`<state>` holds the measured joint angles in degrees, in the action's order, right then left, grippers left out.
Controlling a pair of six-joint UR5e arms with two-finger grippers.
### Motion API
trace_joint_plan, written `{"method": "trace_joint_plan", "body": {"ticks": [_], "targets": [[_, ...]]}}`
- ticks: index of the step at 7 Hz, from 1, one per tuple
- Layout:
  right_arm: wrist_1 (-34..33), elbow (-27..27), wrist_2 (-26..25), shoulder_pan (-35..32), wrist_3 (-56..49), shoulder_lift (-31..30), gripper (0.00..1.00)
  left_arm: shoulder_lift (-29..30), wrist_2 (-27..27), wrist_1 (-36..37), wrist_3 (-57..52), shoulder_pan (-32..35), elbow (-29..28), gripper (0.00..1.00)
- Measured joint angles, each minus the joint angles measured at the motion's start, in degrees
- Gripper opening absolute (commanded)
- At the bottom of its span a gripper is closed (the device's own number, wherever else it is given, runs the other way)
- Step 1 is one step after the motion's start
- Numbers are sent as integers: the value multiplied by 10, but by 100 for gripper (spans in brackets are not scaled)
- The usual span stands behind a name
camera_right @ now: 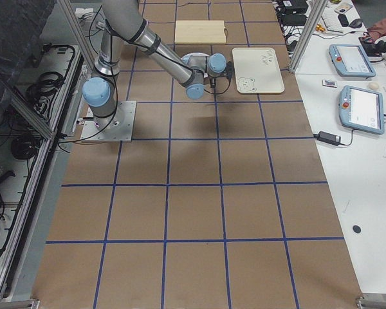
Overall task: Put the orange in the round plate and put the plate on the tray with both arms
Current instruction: 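Lower the right gripper to the plate rim and grasp the rim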
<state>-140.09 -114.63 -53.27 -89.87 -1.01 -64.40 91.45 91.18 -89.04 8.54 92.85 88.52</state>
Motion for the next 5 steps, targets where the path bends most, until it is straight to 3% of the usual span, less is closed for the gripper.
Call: {"method": "trace_joint_plan", "body": {"ticks": [2,5], "targets": [[-7,-14,-1,-5,-23,0,92,9,-6,-62,0,-1,-25,100],[-10,-22,-1,-17,-52,-1,85,-3,-9,-61,1,1,-30,100]]}}
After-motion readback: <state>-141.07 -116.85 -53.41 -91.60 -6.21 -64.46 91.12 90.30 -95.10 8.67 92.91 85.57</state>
